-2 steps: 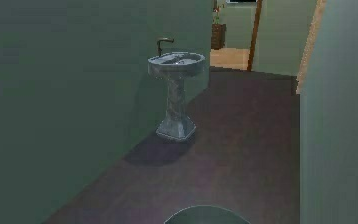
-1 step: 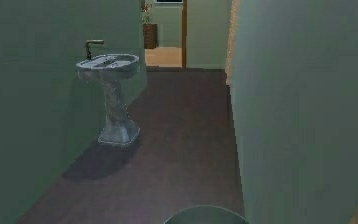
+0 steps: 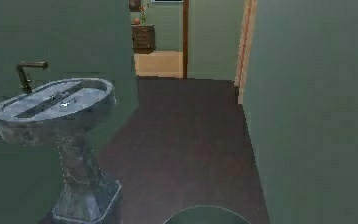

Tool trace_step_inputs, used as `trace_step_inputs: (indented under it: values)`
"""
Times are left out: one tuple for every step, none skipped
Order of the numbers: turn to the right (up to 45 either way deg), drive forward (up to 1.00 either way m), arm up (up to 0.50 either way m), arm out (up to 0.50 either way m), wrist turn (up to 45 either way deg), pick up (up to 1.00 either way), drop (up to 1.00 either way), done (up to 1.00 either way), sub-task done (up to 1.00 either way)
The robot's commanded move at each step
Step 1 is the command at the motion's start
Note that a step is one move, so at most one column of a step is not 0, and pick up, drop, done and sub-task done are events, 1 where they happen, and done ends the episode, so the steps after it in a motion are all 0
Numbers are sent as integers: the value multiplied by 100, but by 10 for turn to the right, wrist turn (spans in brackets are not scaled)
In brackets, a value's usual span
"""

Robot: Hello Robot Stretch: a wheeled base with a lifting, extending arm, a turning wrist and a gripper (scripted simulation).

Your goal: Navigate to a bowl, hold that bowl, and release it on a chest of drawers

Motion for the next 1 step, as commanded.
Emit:
trace_step_inputs:
  values:
    - [30,0,0,0,0,0,0,0,0]
